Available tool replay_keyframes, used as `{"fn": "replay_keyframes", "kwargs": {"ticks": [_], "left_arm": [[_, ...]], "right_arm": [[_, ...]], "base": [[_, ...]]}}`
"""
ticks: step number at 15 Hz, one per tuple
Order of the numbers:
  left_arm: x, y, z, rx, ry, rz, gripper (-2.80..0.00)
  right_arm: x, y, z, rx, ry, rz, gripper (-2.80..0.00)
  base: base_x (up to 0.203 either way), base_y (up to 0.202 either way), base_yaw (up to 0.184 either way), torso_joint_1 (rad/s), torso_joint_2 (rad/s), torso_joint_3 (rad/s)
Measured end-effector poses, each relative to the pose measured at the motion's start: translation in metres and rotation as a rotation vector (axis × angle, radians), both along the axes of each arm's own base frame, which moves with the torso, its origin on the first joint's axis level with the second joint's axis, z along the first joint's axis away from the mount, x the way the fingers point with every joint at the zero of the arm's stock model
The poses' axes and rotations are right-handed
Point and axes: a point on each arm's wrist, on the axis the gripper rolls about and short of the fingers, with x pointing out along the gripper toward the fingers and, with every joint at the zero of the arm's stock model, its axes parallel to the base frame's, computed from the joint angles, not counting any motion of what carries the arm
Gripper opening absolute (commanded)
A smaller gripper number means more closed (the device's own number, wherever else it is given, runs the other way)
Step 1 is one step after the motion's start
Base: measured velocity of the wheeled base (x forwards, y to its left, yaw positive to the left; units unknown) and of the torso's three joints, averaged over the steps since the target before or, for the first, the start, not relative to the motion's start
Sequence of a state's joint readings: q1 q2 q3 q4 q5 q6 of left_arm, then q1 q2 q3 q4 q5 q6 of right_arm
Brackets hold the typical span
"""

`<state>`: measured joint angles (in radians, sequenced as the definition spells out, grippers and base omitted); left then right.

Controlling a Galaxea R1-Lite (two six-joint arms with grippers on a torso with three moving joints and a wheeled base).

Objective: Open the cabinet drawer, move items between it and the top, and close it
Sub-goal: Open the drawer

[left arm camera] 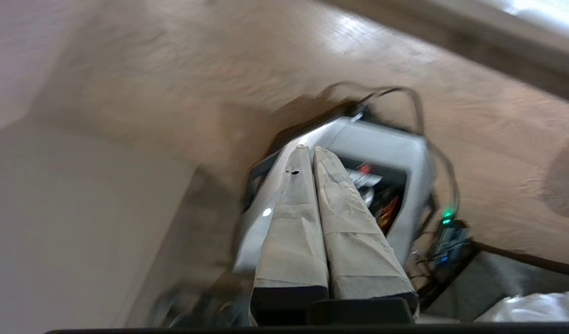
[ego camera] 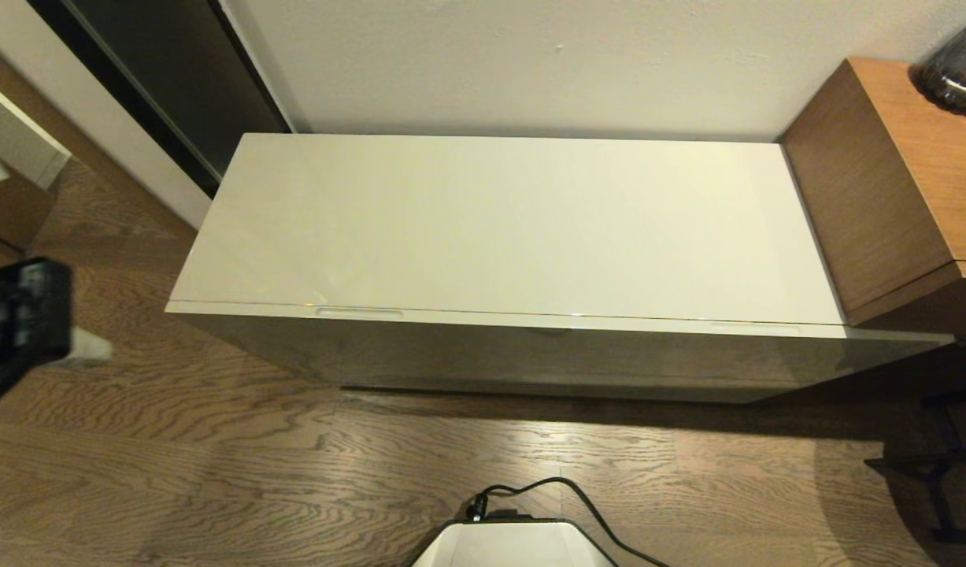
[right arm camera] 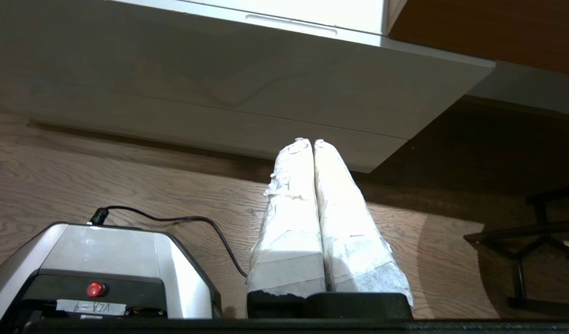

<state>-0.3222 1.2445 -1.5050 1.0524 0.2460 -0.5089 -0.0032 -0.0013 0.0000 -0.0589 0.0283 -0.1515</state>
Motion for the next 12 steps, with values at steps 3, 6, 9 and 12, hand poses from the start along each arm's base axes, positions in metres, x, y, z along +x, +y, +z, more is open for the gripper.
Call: {"fn": "replay_keyframes", "kwargs": {"ticks": [3,6,9,12], "left_arm": [[-0.105,0.036,-0.003,0.01,-0.039,0.073,-2.8],[-0.195,0.05,-0.04,0.082,-0.031,0.136,-2.8],[-0.245,0.046,-0.1,0.2,-0.02,0.133,-2.8],[-0.264,0.044,-0.154,0.265,0.004,0.116,-2.8]], "right_arm": [[0.0,0.0,0.0,0.001,0.0,0.0,-2.8],[0.0,0.0,0.0,0.001,0.0,0.0,-2.8],[0.0,0.0,0.0,0.001,-0.001,0.0,-2.8],[0.0,0.0,0.0,0.0,0.0,0.0,-2.8]], "base": [[0.0,0.0,0.0,0.0,0.0,0.0],[0.0,0.0,0.0,0.0,0.0,0.0],[0.0,0.0,0.0,0.0,0.0,0.0],[0.0,0.0,0.0,0.0,0.0,0.0]]}}
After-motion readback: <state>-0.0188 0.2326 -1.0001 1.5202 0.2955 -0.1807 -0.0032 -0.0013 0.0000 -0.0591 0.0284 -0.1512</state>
